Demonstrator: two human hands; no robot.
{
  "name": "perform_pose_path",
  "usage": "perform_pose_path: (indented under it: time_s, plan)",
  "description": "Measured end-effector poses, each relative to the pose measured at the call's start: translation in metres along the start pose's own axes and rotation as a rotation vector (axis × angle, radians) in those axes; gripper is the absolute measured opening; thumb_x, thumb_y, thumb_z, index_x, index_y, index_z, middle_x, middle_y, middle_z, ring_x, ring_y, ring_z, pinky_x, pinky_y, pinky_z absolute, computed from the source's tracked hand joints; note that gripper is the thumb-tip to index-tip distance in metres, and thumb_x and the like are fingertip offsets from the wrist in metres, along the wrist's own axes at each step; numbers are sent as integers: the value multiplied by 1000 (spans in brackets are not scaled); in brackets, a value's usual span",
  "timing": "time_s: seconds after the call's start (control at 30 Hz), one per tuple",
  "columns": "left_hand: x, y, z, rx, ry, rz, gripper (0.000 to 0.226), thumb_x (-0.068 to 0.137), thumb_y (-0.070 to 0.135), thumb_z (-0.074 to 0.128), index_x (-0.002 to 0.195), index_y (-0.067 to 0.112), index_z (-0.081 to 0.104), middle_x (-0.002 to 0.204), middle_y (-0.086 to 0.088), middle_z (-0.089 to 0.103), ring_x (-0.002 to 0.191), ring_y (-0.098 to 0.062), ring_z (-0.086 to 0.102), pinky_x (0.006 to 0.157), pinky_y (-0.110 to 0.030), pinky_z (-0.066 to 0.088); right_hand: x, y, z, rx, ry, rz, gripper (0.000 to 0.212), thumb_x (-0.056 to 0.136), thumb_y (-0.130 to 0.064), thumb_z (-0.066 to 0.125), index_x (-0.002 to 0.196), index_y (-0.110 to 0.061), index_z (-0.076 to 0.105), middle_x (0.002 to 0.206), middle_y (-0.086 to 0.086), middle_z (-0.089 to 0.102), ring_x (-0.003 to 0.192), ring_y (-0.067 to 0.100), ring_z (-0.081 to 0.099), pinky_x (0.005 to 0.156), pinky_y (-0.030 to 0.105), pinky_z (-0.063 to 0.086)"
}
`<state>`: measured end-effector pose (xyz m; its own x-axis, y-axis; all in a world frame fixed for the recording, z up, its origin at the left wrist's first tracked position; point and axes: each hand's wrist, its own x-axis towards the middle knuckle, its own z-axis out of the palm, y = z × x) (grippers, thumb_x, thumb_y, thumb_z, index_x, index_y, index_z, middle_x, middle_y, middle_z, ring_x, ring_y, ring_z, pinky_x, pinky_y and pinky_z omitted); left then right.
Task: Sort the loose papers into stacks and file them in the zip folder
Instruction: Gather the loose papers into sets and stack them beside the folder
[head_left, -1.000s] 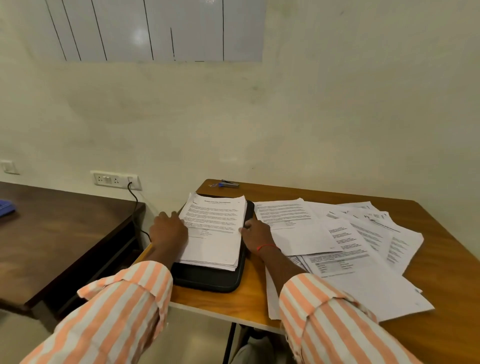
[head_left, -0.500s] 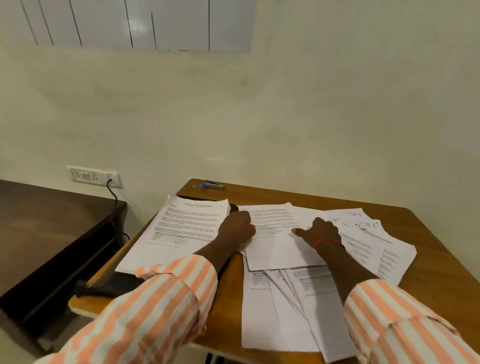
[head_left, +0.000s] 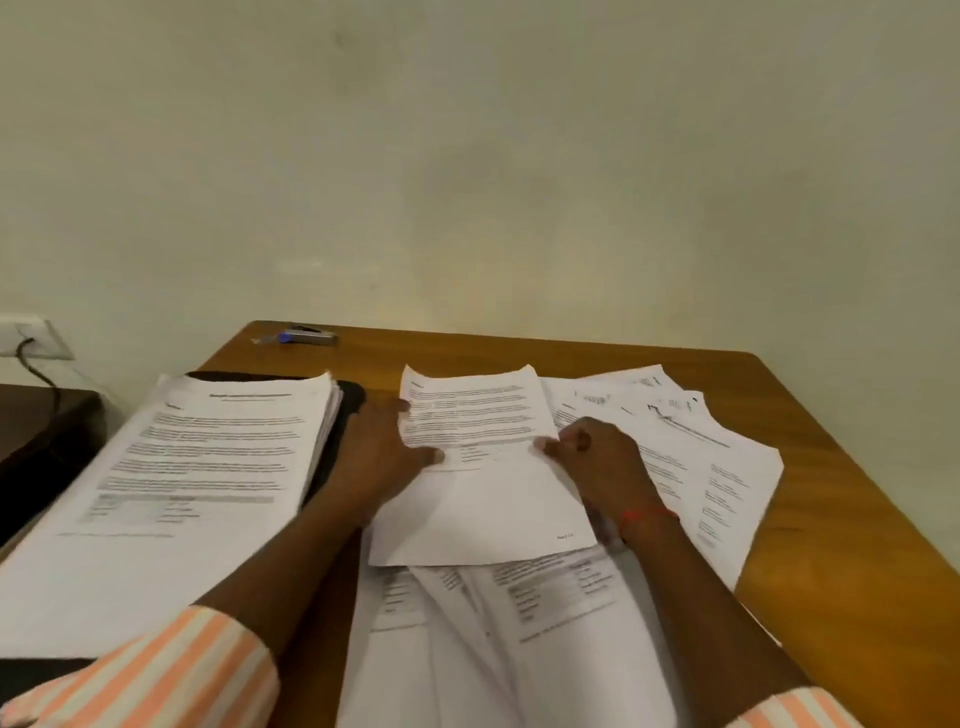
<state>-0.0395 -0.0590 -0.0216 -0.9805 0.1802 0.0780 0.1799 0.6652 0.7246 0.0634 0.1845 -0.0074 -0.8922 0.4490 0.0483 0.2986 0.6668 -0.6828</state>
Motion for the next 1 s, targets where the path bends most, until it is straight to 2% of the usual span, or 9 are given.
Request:
perform_pose_path:
  time_s: [0.1, 0.2, 0.3, 0.43, 0.57, 0.7, 0.8, 0.9, 1.0]
  plan:
    - [7, -4, 4, 13, -6, 12, 80, 68, 28, 94, 136, 29, 53, 141, 1, 52, 125, -20, 53, 97, -33, 50, 6, 14, -14, -293, 327, 57, 39, 91, -49, 64, 112, -17, 67, 112, 8, 65, 110, 28, 59, 90, 35, 45]
    - [6, -5, 3, 102, 23, 91, 71, 71, 31, 92, 133, 30, 56, 143, -1, 48, 131, -22, 45, 106, -37, 41, 11, 34, -33, -495, 341, 314, 61, 91, -54, 58, 137, -14, 50, 140, 20, 48, 131, 37, 42, 107, 50, 34]
    - [-3, 6, 6, 80, -13, 293, 61, 78, 39, 86, 132, 30, 59, 141, 2, 48, 132, -18, 43, 109, -35, 35, 14, 58, -53, -417, 324, 570, 75, 91, -55, 57, 148, -11, 34, 151, 28, 30, 141, 44, 27, 113, 55, 28]
    - [-14, 21, 19, 153, -315, 509, 61, 82, 56, 76, 136, 32, 58, 136, 15, 51, 121, -1, 42, 104, -28, 37, 11, 72, -72, -290, 388, 755, 78, 88, -52, 65, 144, -9, 34, 145, 27, 34, 135, 42, 32, 109, 55, 33]
    - [-20, 23, 27, 195, -500, 541, 65, 85, 66, 66, 142, 36, 53, 146, 18, 46, 126, 3, 40, 105, -21, 33, 14, 72, -71, -149, 406, 559, 72, 88, -31, 71, 140, 2, 32, 131, 27, 53, 116, 42, 56, 88, 46, 54]
    - [-24, 25, 28, 200, -525, 559, 66, 87, 64, 65, 144, 35, 52, 152, 16, 41, 130, 4, 35, 104, -19, 27, 10, 53, -68, 80, 472, 248, 64, 90, 1, 65, 144, -4, 31, 114, 15, 64, 96, 32, 64, 70, 32, 50]
    - [-24, 25, 29, 187, -536, 532, 65, 87, 62, 65, 145, 36, 51, 154, 16, 39, 132, 4, 32, 105, -19, 22, 9, 61, -75, 129, 319, 262, 42, 91, -10, 70, 127, -6, 49, 102, 8, 63, 89, 25, 62, 59, 26, 47]
    - [-26, 26, 30, 191, -544, 524, 64, 88, 60, 66, 145, 37, 50, 155, 16, 38, 133, 3, 31, 105, -18, 21, 3, 81, -90, -92, 123, 387, 22, 96, -26, 64, 106, -7, 65, 107, 14, 68, 94, 34, 64, 80, 40, 55]
    - [-25, 25, 30, 197, -546, 514, 63, 89, 59, 66, 146, 37, 50, 155, 17, 37, 139, -2, 32, 106, -19, 21, 2, 85, -98, -119, 242, 363, 22, 100, -19, 56, 105, -3, 69, 108, 21, 69, 88, 34, 61, 77, 38, 49]
